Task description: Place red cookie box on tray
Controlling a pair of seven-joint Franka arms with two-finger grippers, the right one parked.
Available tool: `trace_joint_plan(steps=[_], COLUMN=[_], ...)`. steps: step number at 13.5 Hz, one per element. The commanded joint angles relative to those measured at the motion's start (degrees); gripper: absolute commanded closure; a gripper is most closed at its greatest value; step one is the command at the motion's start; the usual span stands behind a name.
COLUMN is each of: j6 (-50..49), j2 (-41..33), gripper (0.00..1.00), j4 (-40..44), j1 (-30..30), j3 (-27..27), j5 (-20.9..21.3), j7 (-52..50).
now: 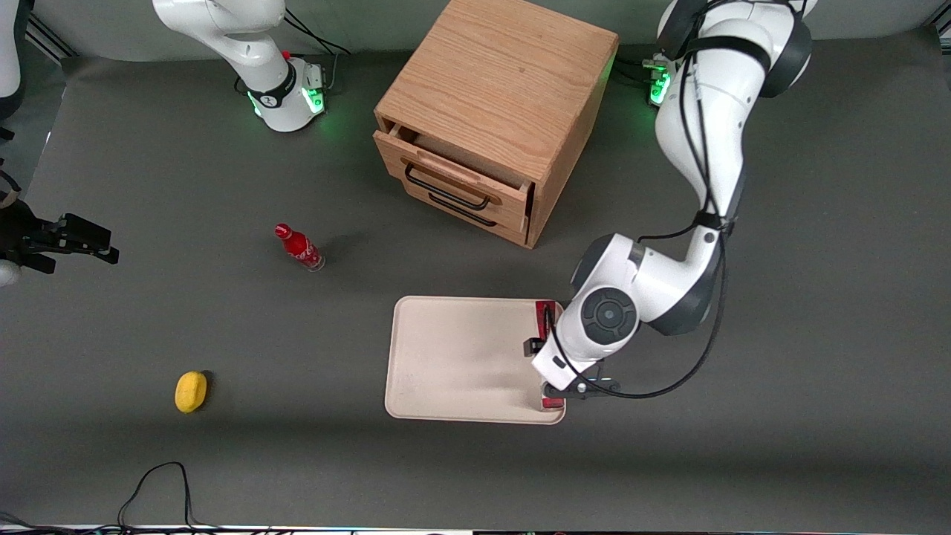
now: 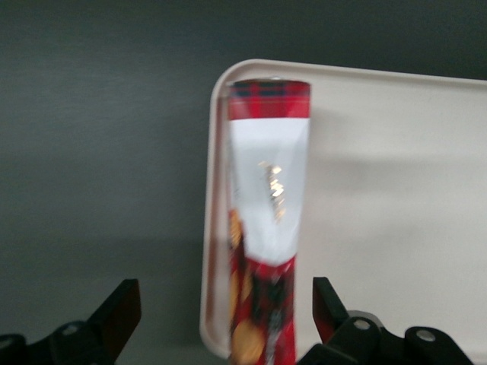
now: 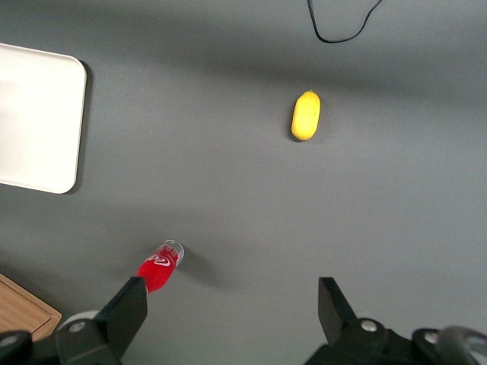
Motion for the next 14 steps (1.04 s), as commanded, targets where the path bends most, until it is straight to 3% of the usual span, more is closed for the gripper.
trace_joint_plan(steps=[1,5,10,12,14], j6=[-5.86,-5.87,-6.66,-9.80,-14.29], j2=[-10.62,-31.79,-54.65,-60.21,-61.54], gripper=[0.00,0.00,0.00,0.00,0.00], j4=[-7.33,-30.25,-49.70,-52.89,-51.50], j1=[2.23,9.17,16.73,18.58,24.02], j3=[-0.04,-0.30,0.57,3.21,1.82], j5=[0.25,-0.98,-1.16,-0.90,-0.19], j7=[4.31,11.43,15.49,17.06,17.86])
